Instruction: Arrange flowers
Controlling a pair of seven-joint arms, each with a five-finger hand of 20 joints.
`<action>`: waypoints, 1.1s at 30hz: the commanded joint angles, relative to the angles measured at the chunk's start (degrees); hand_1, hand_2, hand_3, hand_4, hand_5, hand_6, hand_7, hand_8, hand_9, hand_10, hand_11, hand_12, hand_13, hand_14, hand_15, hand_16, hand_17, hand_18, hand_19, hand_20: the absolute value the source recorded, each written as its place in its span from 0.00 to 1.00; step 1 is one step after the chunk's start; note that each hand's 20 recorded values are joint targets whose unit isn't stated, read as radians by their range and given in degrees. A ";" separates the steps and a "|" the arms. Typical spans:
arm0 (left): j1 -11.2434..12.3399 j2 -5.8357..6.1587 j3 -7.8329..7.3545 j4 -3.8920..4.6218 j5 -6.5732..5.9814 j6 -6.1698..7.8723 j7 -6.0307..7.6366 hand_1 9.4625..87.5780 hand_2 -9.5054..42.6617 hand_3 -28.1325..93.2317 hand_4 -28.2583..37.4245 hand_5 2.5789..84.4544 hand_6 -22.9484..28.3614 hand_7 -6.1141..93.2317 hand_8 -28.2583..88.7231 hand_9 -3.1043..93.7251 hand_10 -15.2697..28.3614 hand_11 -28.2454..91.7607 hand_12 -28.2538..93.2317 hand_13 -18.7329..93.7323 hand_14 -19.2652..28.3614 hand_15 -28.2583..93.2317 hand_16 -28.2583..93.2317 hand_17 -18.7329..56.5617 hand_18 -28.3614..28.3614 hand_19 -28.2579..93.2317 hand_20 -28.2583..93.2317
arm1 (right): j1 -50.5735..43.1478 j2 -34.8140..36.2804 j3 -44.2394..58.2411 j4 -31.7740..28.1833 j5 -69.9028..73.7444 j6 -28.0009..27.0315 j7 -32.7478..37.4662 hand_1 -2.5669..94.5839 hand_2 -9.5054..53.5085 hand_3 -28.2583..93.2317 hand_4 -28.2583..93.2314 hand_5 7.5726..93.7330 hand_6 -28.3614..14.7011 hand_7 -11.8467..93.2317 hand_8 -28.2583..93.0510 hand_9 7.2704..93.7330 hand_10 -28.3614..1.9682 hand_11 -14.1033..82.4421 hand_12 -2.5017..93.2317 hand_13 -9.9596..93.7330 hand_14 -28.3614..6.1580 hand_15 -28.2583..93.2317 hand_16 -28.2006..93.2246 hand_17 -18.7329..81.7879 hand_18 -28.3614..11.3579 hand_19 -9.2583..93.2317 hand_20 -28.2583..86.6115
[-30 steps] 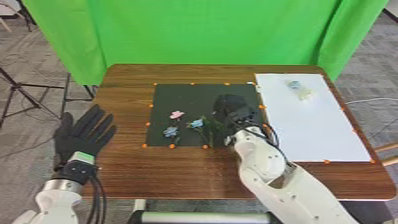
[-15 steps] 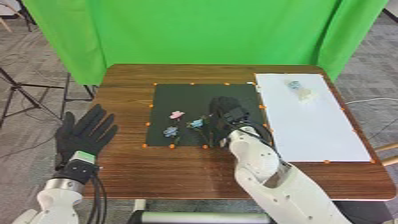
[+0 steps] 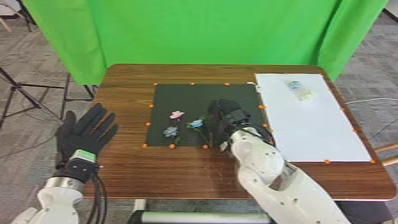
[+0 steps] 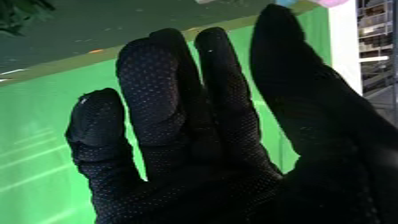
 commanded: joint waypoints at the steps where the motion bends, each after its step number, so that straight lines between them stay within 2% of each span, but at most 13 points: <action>1: 0.37 -0.01 -0.44 -0.15 0.20 -0.73 -0.08 0.21 0.48 0.78 0.00 0.46 0.57 0.25 0.15 0.38 0.61 0.39 0.30 0.37 0.68 0.50 0.16 0.16 0.72 0.50 0.30 | -0.68 5.13 5.05 -1.83 0.91 7.56 3.46 0.43 0.00 0.84 0.00 0.61 0.59 0.27 0.13 0.64 0.45 0.28 0.19 0.75 0.54 0.74 0.48 0.55 0.14 0.93 0.60; 3: 0.83 0.21 -0.66 -0.11 0.74 -1.14 0.35 0.21 0.48 0.78 0.00 0.46 0.57 0.25 0.15 0.38 0.61 0.39 0.30 0.37 0.68 0.50 0.16 0.16 0.72 0.50 0.30 | -0.33 6.72 6.66 0.67 2.82 9.84 4.68 0.40 0.00 0.84 0.00 0.61 0.59 0.27 0.13 0.63 0.44 0.28 0.19 0.75 0.53 0.74 0.48 0.55 0.14 0.93 0.60; 4: 0.84 -0.22 -0.85 0.25 1.65 -2.23 -0.13 0.21 0.48 0.78 0.00 0.46 0.57 0.25 0.15 0.38 0.61 0.39 0.30 0.37 0.68 0.50 0.16 0.16 0.72 0.50 0.30 | 0.06 7.66 7.58 1.51 3.79 8.42 5.74 0.40 0.00 0.84 0.00 0.60 0.59 0.27 0.13 0.61 0.44 0.27 0.19 0.74 0.52 0.75 0.48 0.55 0.13 0.93 0.60; 6: 1.07 -0.06 -0.63 0.07 0.60 -2.29 0.27 0.21 0.48 0.78 0.00 0.46 0.57 0.25 0.15 0.38 0.61 0.39 0.30 0.37 0.68 0.50 0.16 0.16 0.72 0.50 0.30 | 0.24 9.10 9.57 3.28 5.14 8.65 7.18 0.39 0.00 0.85 0.00 0.57 0.57 0.26 0.14 0.57 0.43 0.26 0.19 0.72 0.49 0.75 0.47 0.55 0.13 0.93 0.60; 9: 1.24 0.07 -0.58 0.09 0.98 -2.35 0.42 0.21 0.48 0.78 0.00 0.45 0.57 0.25 0.15 0.38 0.61 0.39 0.30 0.37 0.67 0.50 0.16 0.16 0.72 0.50 0.30 | 1.20 10.79 10.81 5.62 4.55 10.69 10.15 0.40 0.00 0.86 0.00 0.53 0.56 0.26 0.14 0.51 0.43 0.25 0.19 0.71 0.48 0.76 0.46 0.54 0.13 0.93 0.60; 13: 1.45 -0.49 -1.67 1.10 2.86 -7.36 -1.23 0.21 0.48 0.77 0.00 0.45 0.56 0.24 0.15 0.38 0.61 0.38 0.30 0.37 0.68 0.50 0.16 0.16 0.72 0.50 0.30 | 2.28 12.81 12.73 6.79 6.93 8.47 12.59 0.41 0.00 0.87 0.00 0.52 0.55 0.26 0.14 0.49 0.42 0.24 0.18 0.71 0.48 0.76 0.46 0.55 0.13 0.93 0.60; 14: 1.74 -0.54 -1.82 0.99 2.89 -7.84 -1.19 0.21 0.48 0.77 0.00 0.45 0.56 0.24 0.15 0.38 0.60 0.38 0.30 0.37 0.68 0.50 0.16 0.16 0.72 0.50 0.30 | 2.44 13.07 13.23 7.14 6.91 8.13 12.76 0.41 0.00 0.87 0.00 0.51 0.55 0.26 0.14 0.48 0.42 0.24 0.17 0.71 0.47 0.76 0.46 0.55 0.13 0.94 0.59; 20: 1.47 -0.58 -1.48 1.02 2.82 -7.68 -0.62 0.21 0.49 0.77 0.00 0.45 0.56 0.24 0.15 0.38 0.60 0.38 0.31 0.37 0.68 0.49 0.16 0.16 0.72 0.49 0.30 | 4.19 14.85 13.82 9.17 7.06 7.03 13.77 0.44 0.00 0.88 0.00 0.49 0.55 0.26 0.14 0.44 0.43 0.24 0.16 0.70 0.47 0.77 0.45 0.55 0.13 0.94 0.59; 22: 1.62 -0.89 -1.88 1.47 3.73 -9.53 -1.00 0.21 0.49 0.77 0.00 0.45 0.56 0.24 0.15 0.38 0.60 0.38 0.31 0.37 0.68 0.49 0.16 0.16 0.72 0.49 0.30 | 4.76 15.37 13.58 9.98 7.42 7.19 13.41 0.45 0.00 0.88 0.00 0.48 0.55 0.26 0.13 0.43 0.44 0.23 0.16 0.70 0.47 0.77 0.45 0.55 0.13 0.94 0.59; 23: 1.74 -0.86 -1.95 1.45 3.61 -9.92 -1.02 0.21 0.49 0.77 0.00 0.45 0.56 0.24 0.15 0.38 0.60 0.38 0.31 0.37 0.68 0.49 0.16 0.16 0.72 0.49 0.30 | 5.17 15.40 13.36 10.61 7.34 7.38 13.07 0.45 0.00 0.88 0.00 0.48 0.55 0.26 0.13 0.43 0.44 0.23 0.16 0.70 0.47 0.77 0.45 0.54 0.13 0.94 0.59; 27: 1.37 -0.73 -1.56 1.45 3.48 -9.25 -0.87 0.21 0.49 0.77 0.00 0.45 0.56 0.24 0.15 0.38 0.60 0.37 0.31 0.37 0.68 0.49 0.16 0.16 0.72 0.49 0.30 | 8.77 15.24 11.43 14.18 8.65 3.41 12.41 0.47 0.00 0.89 0.00 0.46 0.54 0.24 0.13 0.42 0.49 0.23 0.14 0.71 0.48 0.77 0.44 0.55 0.13 0.94 0.58; 32: 1.03 -0.70 -1.44 1.28 3.88 -9.60 -1.00 0.21 0.49 0.77 0.00 0.45 0.56 0.24 0.15 0.38 0.60 0.37 0.31 0.37 0.68 0.49 0.17 0.16 0.73 0.48 0.30 | 11.09 15.48 10.28 17.37 10.04 0.81 12.86 0.48 0.00 0.89 0.00 0.43 0.53 0.23 0.13 0.39 0.49 0.25 0.12 0.72 0.48 0.77 0.44 0.55 0.13 0.94 0.57; 33: 1.28 -0.50 -1.47 1.05 3.78 -9.36 -0.45 0.21 0.49 0.77 0.00 0.45 0.56 0.24 0.15 0.38 0.60 0.37 0.31 0.37 0.68 0.49 0.17 0.16 0.73 0.48 0.30 | 11.51 15.54 9.92 17.84 10.10 0.92 12.86 0.48 0.00 0.89 0.00 0.43 0.53 0.23 0.13 0.39 0.49 0.25 0.12 0.72 0.48 0.77 0.44 0.55 0.12 0.94 0.57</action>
